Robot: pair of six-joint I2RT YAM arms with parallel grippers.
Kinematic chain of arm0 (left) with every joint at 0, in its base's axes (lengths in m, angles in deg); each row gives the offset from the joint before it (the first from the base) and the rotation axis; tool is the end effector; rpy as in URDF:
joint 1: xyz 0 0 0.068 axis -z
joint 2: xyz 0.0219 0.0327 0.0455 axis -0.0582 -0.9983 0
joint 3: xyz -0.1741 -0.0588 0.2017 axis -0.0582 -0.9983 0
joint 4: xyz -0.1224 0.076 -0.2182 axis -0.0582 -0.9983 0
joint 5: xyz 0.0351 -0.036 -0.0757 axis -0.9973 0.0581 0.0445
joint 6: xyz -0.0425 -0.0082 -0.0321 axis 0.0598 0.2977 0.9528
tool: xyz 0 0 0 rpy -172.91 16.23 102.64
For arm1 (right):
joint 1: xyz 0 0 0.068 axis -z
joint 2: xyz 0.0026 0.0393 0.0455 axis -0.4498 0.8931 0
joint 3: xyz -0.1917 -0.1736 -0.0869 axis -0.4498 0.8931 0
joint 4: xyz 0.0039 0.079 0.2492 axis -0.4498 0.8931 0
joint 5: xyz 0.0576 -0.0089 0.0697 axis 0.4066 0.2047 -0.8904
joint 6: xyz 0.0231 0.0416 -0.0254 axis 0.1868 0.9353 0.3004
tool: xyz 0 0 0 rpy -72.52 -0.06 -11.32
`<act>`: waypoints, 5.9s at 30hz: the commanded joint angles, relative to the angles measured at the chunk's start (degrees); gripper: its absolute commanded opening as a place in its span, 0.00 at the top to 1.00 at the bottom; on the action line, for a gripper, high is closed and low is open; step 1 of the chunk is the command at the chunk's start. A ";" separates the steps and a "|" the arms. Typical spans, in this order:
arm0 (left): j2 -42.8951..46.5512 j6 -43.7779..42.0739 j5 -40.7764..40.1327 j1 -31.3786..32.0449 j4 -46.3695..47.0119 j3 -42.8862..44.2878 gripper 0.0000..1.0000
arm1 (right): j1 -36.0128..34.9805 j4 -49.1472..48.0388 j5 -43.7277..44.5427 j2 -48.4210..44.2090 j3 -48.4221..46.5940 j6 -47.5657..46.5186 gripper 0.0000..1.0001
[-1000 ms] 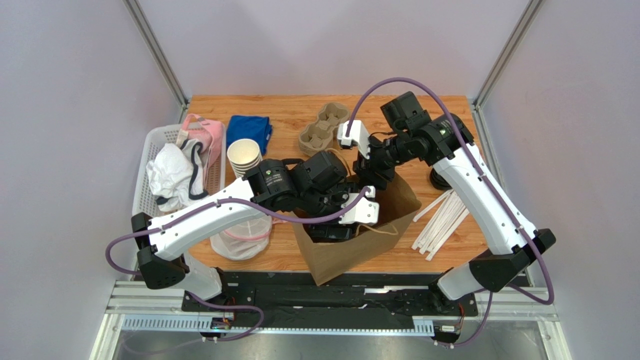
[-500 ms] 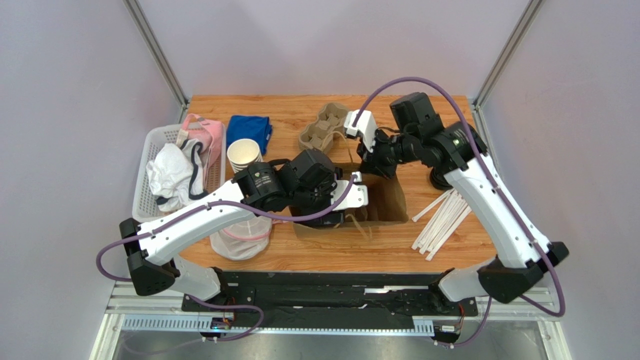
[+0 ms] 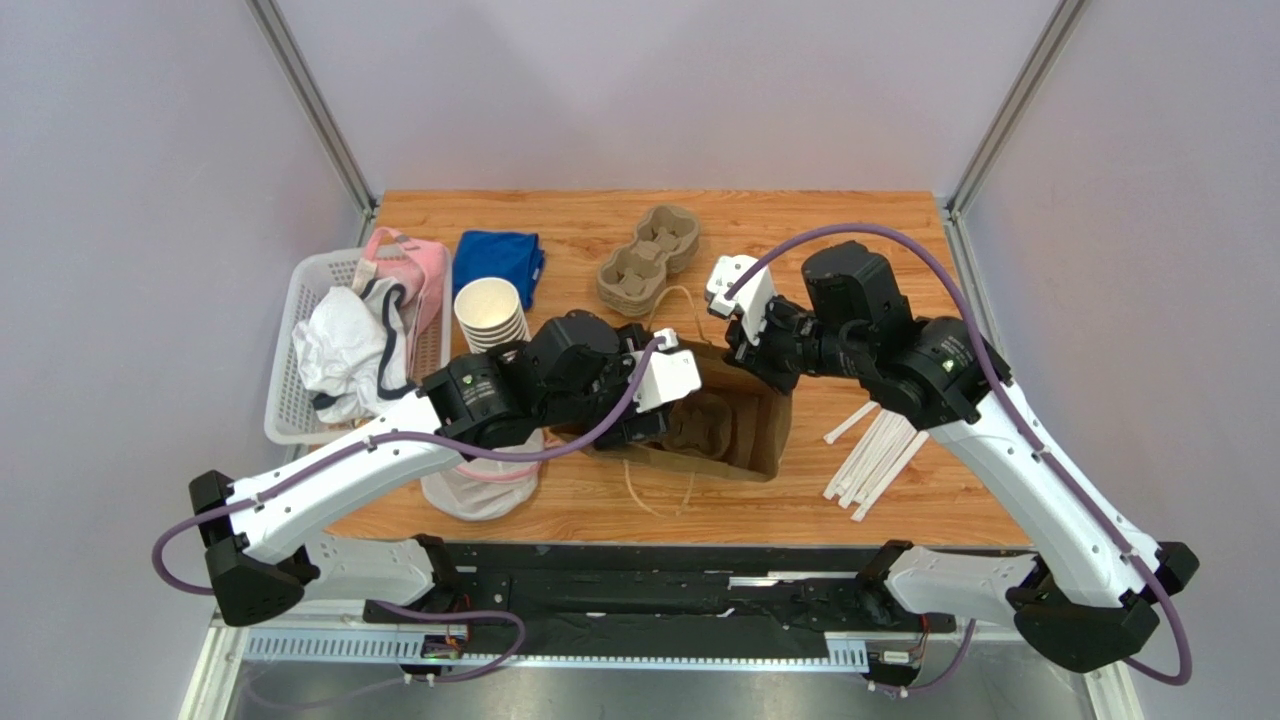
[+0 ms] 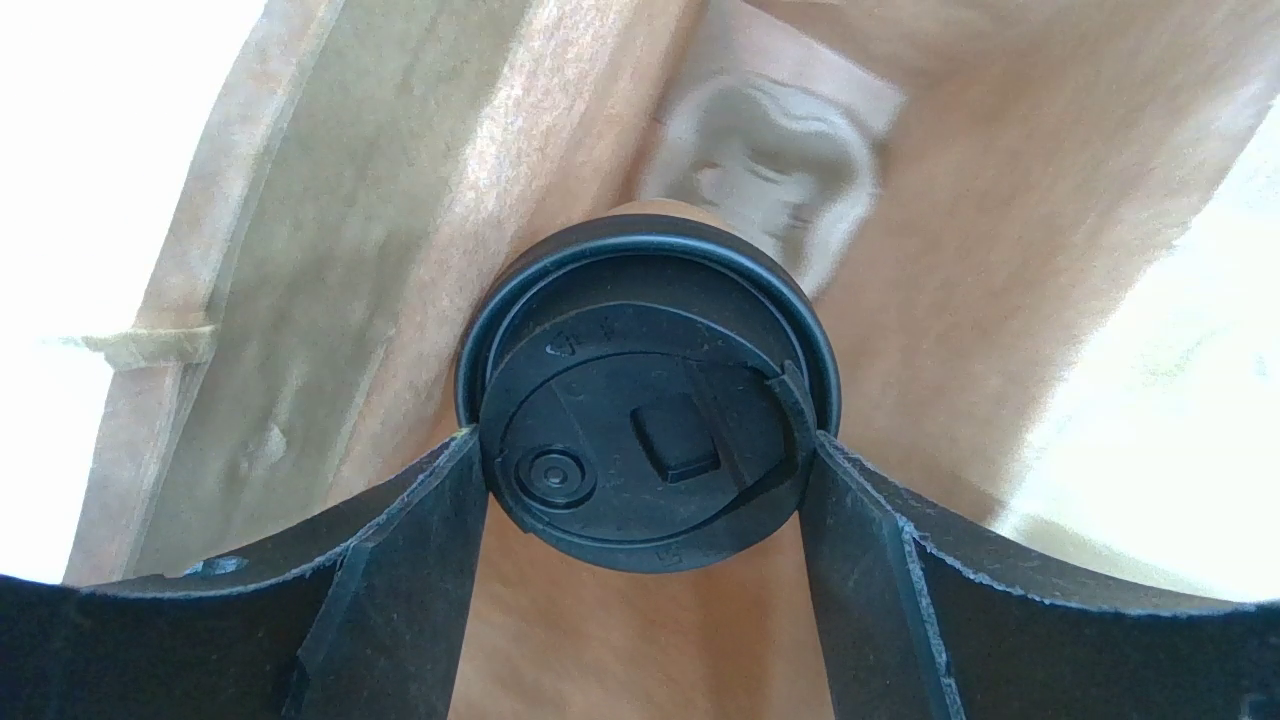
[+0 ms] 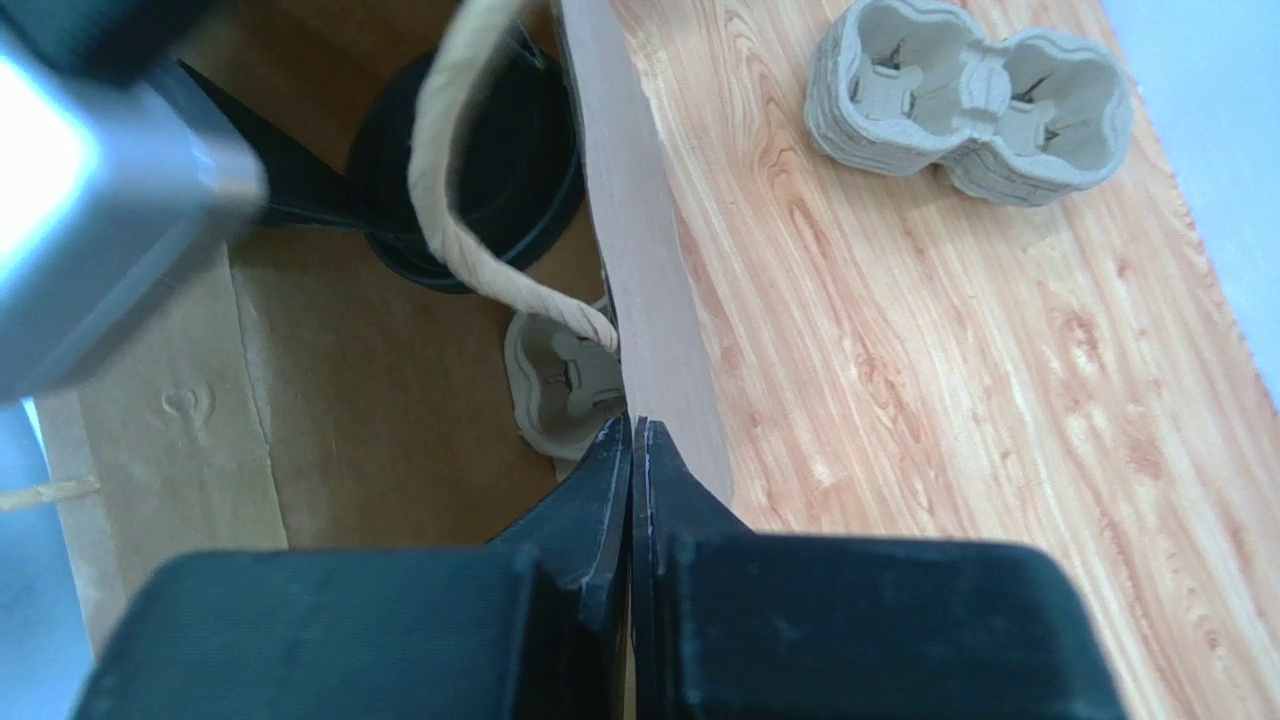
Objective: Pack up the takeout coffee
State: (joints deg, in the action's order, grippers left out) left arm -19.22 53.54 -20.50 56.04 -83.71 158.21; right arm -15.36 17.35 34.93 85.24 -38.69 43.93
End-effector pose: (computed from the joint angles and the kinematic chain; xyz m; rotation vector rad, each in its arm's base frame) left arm 0.1296 -0.2153 0.3753 1.4346 1.7165 -0.3007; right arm 0.1481 0.1453 0.4327 -1.3415 1.7759 0.4295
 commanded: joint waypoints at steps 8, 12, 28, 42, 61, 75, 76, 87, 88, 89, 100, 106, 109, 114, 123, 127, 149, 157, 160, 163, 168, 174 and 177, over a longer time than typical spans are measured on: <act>2.76 -10.01 -3.76 4.61 11.07 -10.84 1.00 | -3.61 -7.41 5.16 -3.44 1.37 7.90 1.00; 2.33 -12.82 -5.16 4.87 13.71 -14.18 1.00 | -4.93 -9.87 7.62 -5.19 3.83 7.37 1.00; 0.04 -23.72 -5.17 4.79 30.85 -19.63 1.00 | -11.96 -15.23 13.07 -8.01 10.51 4.74 1.00; 7.32 -29.96 1.15 4.79 26.92 -22.45 1.00 | -15.48 -18.05 16.24 -10.12 13.32 -4.14 1.00; -1.62 -27.94 3.18 3.12 22.59 -15.59 1.00 | -21.63 -20.34 19.58 -9.68 13.24 -11.35 1.00; -7.08 -28.12 -0.51 3.12 22.69 -16.38 1.00 | -22.07 -19.81 19.76 -9.24 12.45 -9.86 1.00; -7.25 -28.12 -0.68 3.12 22.68 -16.47 1.00 | -22.07 -19.72 19.67 -9.15 12.36 -9.59 1.00; -12.08 -28.21 -3.76 3.03 22.16 -14.10 1.00 | -22.08 -19.11 18.26 -8.27 11.83 -6.69 1.00; -12.96 -28.47 -3.76 3.11 21.89 -13.92 1.00 | -22.07 -19.02 18.26 -8.10 11.83 -6.69 1.00; -13.31 -28.56 -3.85 3.12 21.72 -13.75 1.00 | -22.07 -19.02 18.26 -8.19 11.83 -6.60 1.00; -20.87 -27.94 0.10 1.36 10.74 -6.55 1.00 | -20.15 -19.46 18.53 -6.78 12.45 -6.08 1.00; -27.37 -28.21 4.14 -0.57 3.53 -0.22 1.00 | -13.56 -19.28 10.80 -4.41 10.52 -5.73 1.00; -30.27 -28.56 5.73 -1.71 0.54 2.16 1.00 | -10.22 -18.67 6.76 -2.83 9.12 -5.20 1.00; -35.10 -29.09 8.10 -3.21 -4.37 6.10 1.00 | -5.82 -17.97 1.83 -0.81 8.58 -5.02 1.00; -41.96 -30.14 10.56 -5.14 -6.41 8.40 1.00 | -0.90 -17.35 -2.74 1.48 8.67 -5.81 1.00; -44.16 -30.23 11.09 -5.58 -6.67 9.19 1.00 | 1.12 -17.09 -4.50 2.18 8.93 -6.16 1.00; -38.81 -29.88 11.79 -6.82 -7.29 12.71 0.55 | 5.26 -17.26 -8.37 3.06 9.72 -10.21 1.00; -36.00 -30.23 11.70 -6.82 -5.97 12.97 0.04 | 5.52 -17.53 -8.02 3.85 8.85 -11.17 1.00; -35.38 -30.06 11.97 -6.82 -6.06 13.41 0.03 | 5.79 -17.53 -8.19 4.29 8.32 -11.53 1.00; -34.77 -29.97 12.41 -6.82 -6.32 14.20 0.03 | 5.87 -17.53 -8.54 4.21 8.32 -11.70 1.00; -32.75 -29.62 13.46 -6.82 -6.23 15.78 0.02 | 6.05 -17.44 -8.89 4.56 8.32 -12.14 1.00; -30.64 -29.96 14.78 -6.82 -6.23 16.49 0.01 | 5.96 -18.05 -9.07 4.82 8.23 -12.84 1.00; -29.84 -29.96 14.96 -6.82 -6.15 16.31 0.01 | 6.05 -18.75 -8.28 4.91 8.32 -13.11 1.00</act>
State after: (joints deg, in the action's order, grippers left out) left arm -52.77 23.69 -8.33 49.40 -90.84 172.37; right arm -8.41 -1.71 31.23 89.37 -29.20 31.40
